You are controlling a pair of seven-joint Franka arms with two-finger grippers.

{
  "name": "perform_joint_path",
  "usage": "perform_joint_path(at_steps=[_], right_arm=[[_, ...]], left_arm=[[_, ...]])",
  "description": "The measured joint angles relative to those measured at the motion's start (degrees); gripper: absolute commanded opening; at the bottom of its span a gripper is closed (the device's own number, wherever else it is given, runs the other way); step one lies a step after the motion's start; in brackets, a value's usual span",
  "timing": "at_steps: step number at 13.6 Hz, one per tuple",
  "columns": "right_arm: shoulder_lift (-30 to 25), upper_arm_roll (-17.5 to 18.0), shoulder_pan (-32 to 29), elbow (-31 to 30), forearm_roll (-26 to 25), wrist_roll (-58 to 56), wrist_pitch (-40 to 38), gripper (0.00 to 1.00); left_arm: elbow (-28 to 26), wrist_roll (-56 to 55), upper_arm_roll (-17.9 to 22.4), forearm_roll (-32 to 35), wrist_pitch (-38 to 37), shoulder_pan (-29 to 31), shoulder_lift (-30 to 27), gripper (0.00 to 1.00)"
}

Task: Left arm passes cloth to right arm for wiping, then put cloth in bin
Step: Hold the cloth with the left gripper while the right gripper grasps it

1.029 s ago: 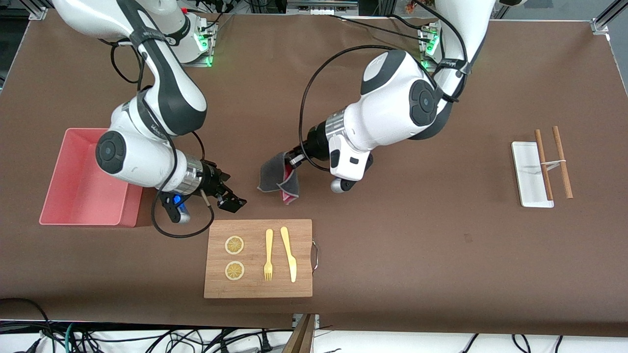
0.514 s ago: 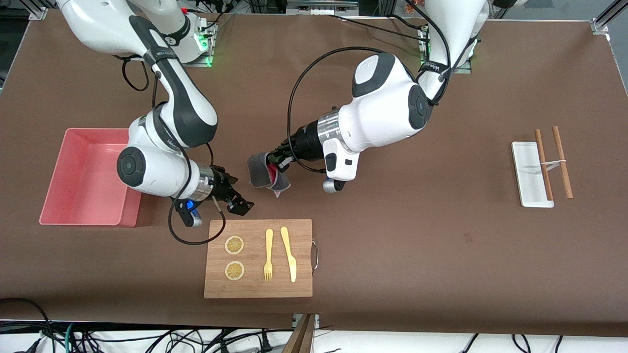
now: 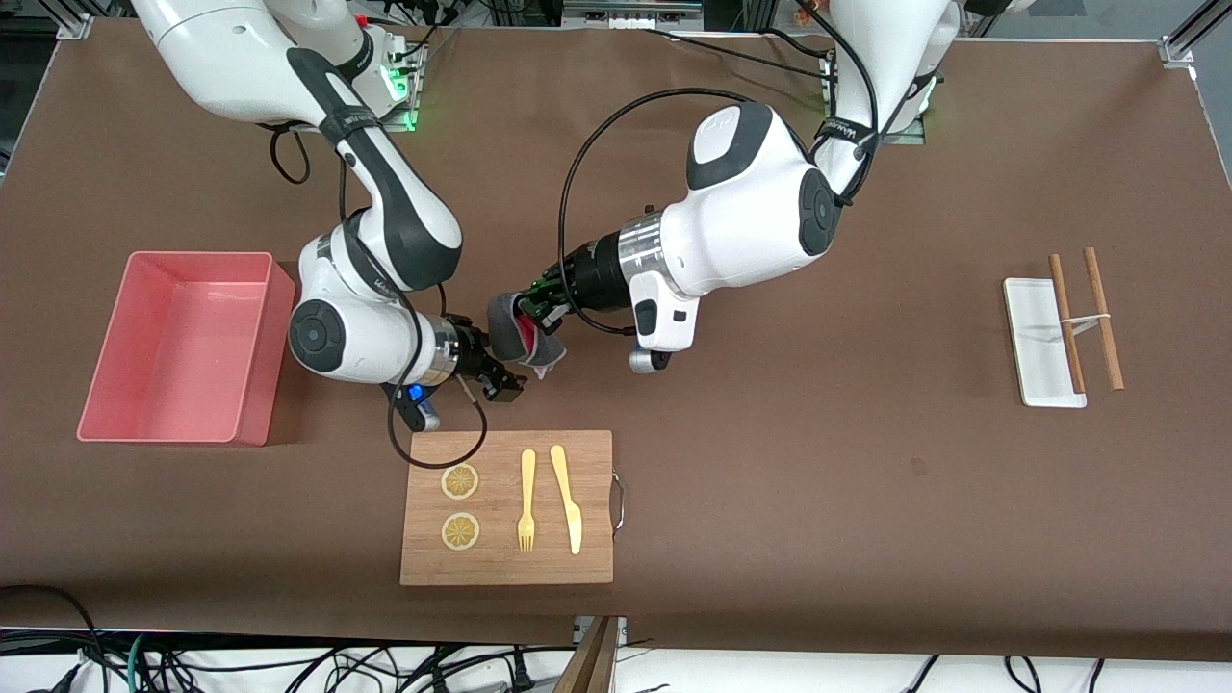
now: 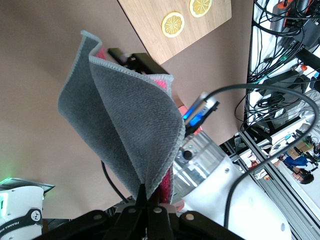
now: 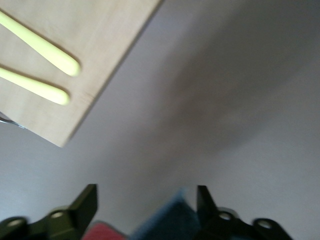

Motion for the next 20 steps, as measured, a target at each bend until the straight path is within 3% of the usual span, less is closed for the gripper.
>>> perform_joint_path(at_steps=[2, 3, 4, 17, 19, 20], right_arm=[[-0.1, 0.3, 0.0, 0.0, 0.0, 0.0, -4.5, 0.37], [-0.1, 0.3, 0.0, 0.0, 0.0, 0.0, -6.4, 0.12], [-0.2, 0.3, 0.0, 0.0, 0.0, 0.0, -8.2, 0.00], [-1.2, 0.9, -0.8, 0.1, 0.0, -0.3, -11.1, 0.00], [-1.3, 0.9, -0.9, 0.1, 0.0, -0.3, -11.0, 0.98], [-1.3, 0.7, -1.0, 0.5, 0.0, -0.3, -10.9, 0.99]], left_arm=[[0.0, -0.2, 0.0, 0.0, 0.1, 0.0, 0.0, 0.00], [0.0, -0.2, 0.0, 0.0, 0.2, 0.0, 0.0, 0.00], [0.0, -0.3, 0.1, 0.0, 0.2, 0.0, 0.0, 0.00], [0.3, -0.6, 0.3, 0.0, 0.4, 0.2, 0.0, 0.00], [0.3, -0.6, 0.3, 0.0, 0.4, 0.2, 0.0, 0.00], [0.4, -0.7, 0.3, 0.0, 0.4, 0.2, 0.0, 0.00]])
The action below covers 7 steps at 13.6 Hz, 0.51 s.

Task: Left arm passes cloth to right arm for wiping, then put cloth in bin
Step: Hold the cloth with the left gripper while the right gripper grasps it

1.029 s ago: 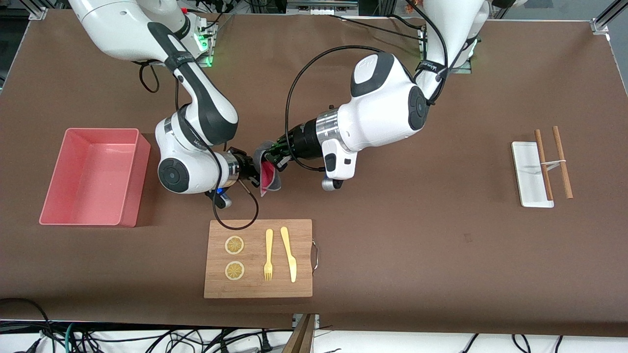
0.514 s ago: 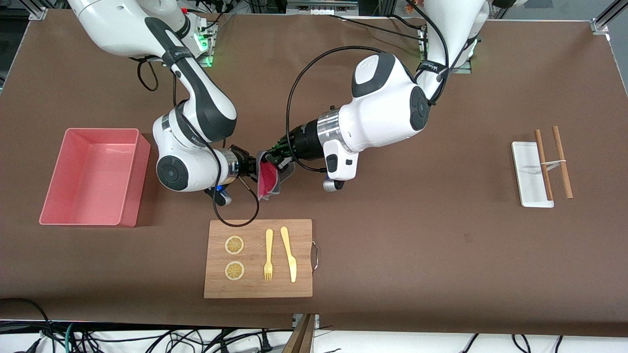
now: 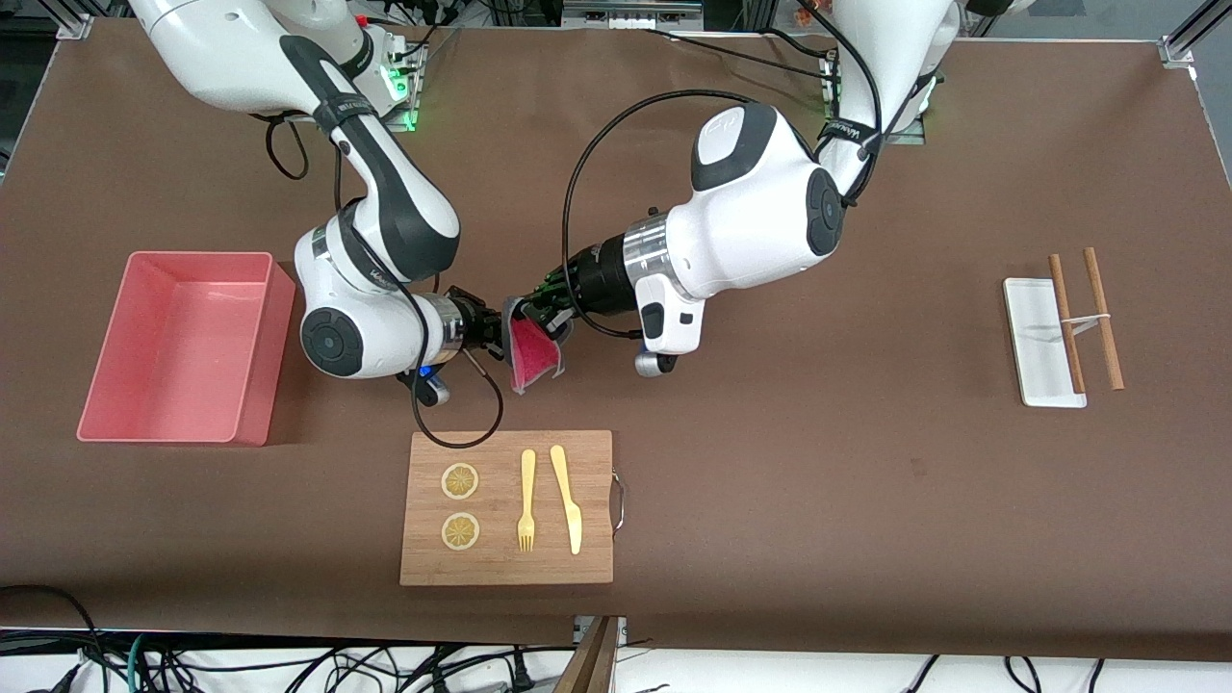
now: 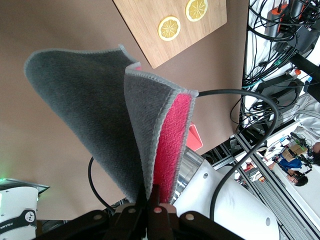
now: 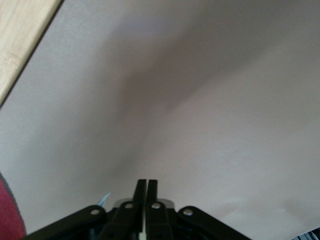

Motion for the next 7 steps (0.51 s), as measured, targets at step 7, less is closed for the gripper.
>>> perform_joint_path(at_steps=[7], right_arm=[[-0.6, -2.0, -1.4, 3.9, 0.0, -0.2, 0.3, 0.99]], left_arm=[[0.1, 0.0, 0.0, 0.0, 0.0, 0.0, 0.0, 0.00]])
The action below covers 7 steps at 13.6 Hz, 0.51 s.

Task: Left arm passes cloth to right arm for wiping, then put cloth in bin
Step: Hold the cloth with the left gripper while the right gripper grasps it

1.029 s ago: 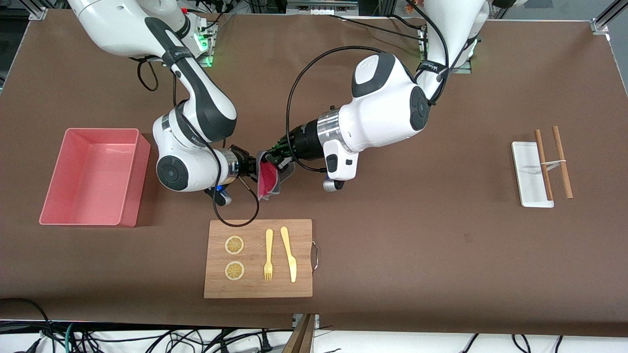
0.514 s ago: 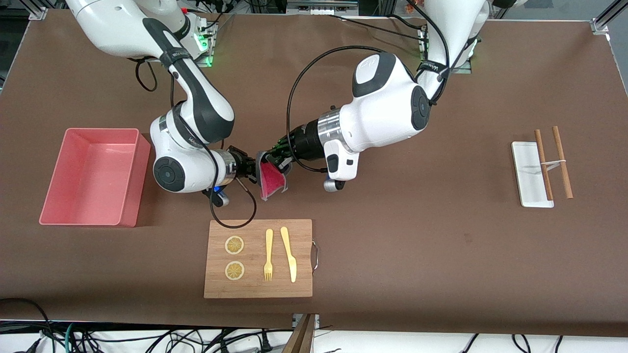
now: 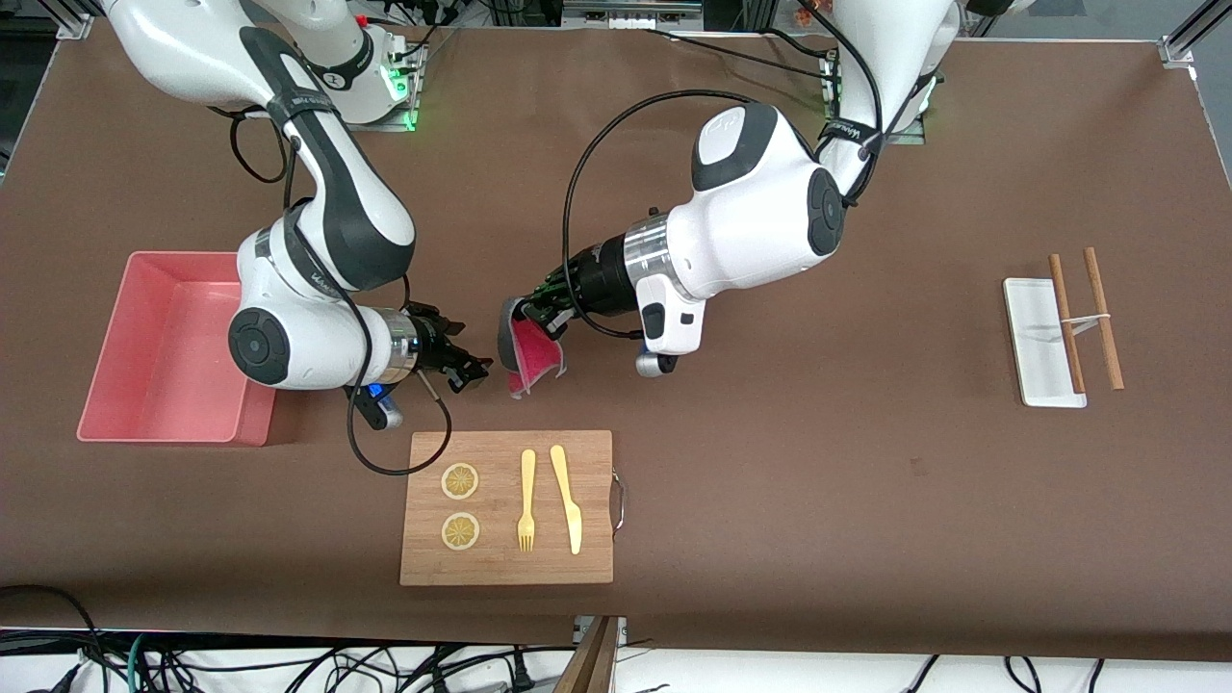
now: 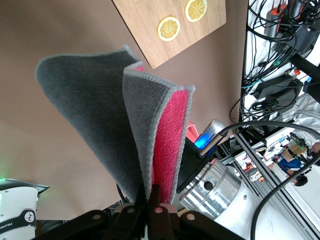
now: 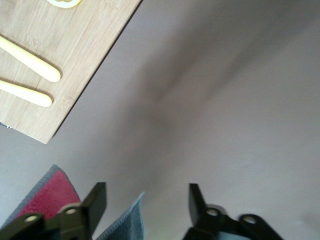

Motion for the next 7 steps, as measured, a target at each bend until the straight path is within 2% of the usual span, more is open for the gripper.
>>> perform_joint_path(at_steps=[7], right_arm=[[1.5, 0.2, 0.5, -0.1, 5.8, 0.0, 2.6, 0.99]], left_arm=[[0.1, 0.0, 0.4, 0.0, 0.1, 0.5, 0.0, 0.00]])
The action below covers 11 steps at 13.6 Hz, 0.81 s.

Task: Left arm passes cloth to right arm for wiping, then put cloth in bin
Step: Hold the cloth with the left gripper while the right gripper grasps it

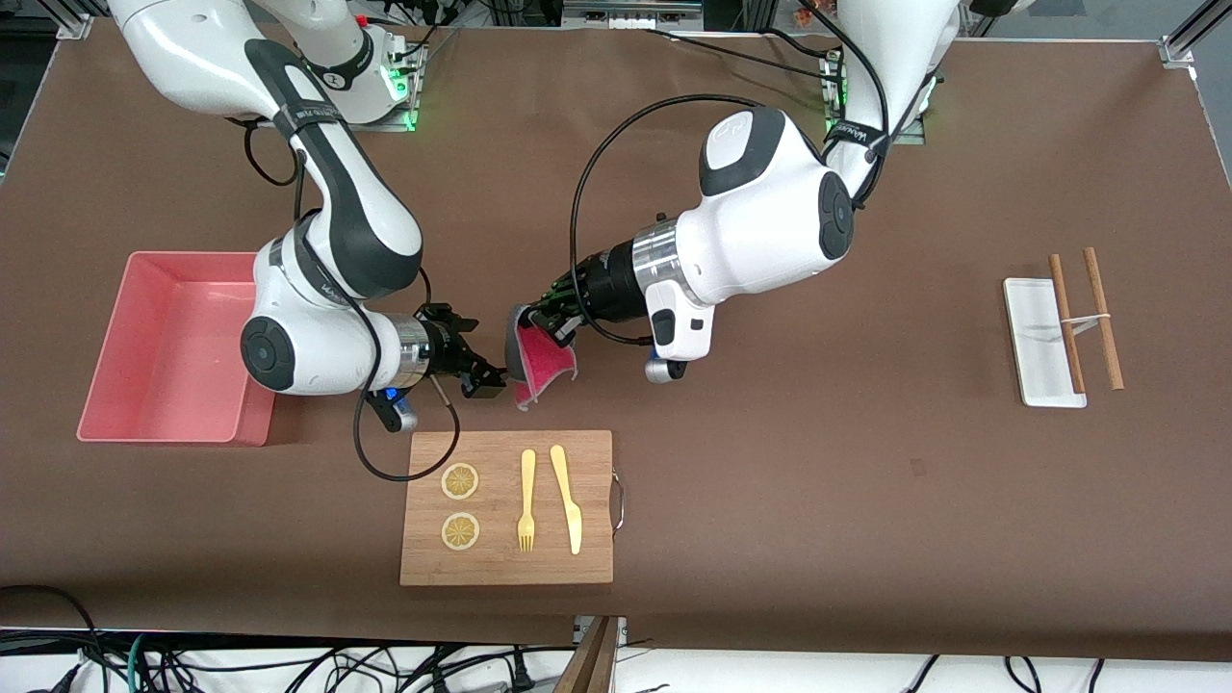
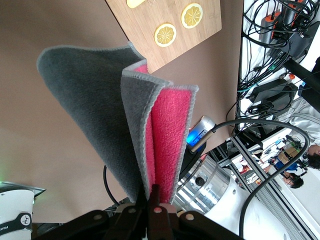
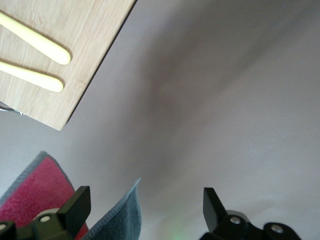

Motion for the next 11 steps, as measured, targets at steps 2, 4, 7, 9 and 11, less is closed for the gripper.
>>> perform_joint_path(at_steps=[2, 4, 7, 9, 11], right_arm=[[0.6, 0.6, 0.3, -0.1, 0.9, 0.0, 0.1, 0.99], [1.3, 1.1, 0.8, -0.2, 1.4, 0.1, 1.1, 0.99], [1.6, 2.0, 1.2, -0.4, 4.9, 0.2, 1.5, 0.43], [1.6, 2.7, 1.6, -0.9, 7.3, 0.8, 0.3, 0.03], [1.6, 2.7, 1.6, -1.0, 8.2, 1.3, -2.6, 0.00]], left_arm=[[0.0, 0.0, 0.0, 0.0, 0.0, 0.0, 0.0, 0.00], [0.0, 0.0, 0.0, 0.0, 0.0, 0.0, 0.0, 0.00], [0.1, 0.0, 0.0, 0.0, 0.0, 0.0, 0.0, 0.00], [0.1, 0.0, 0.0, 0.0, 0.0, 0.0, 0.0, 0.00], [0.1, 0.0, 0.0, 0.0, 0.0, 0.0, 0.0, 0.00]])
